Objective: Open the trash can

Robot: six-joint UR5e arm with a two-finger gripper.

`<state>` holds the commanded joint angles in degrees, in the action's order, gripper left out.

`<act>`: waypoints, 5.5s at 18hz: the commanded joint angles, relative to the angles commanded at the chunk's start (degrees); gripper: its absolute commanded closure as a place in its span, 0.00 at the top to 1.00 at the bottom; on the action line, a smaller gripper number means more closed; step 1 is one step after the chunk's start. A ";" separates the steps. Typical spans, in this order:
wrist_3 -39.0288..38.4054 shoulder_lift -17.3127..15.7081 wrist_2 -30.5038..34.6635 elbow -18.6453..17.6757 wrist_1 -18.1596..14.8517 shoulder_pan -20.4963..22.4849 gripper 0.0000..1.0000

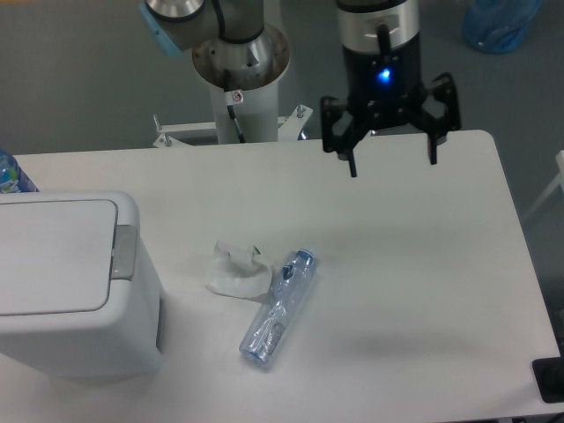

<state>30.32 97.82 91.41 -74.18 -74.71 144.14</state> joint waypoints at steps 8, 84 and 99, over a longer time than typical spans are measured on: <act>0.00 1.31 -0.53 0.00 1.49 -0.18 1.00; -29.09 5.98 -11.69 -5.18 5.01 -19.07 1.00; -27.34 5.54 -10.55 -0.70 14.94 -10.56 1.00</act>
<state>2.99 103.36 80.86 -74.88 -59.77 133.58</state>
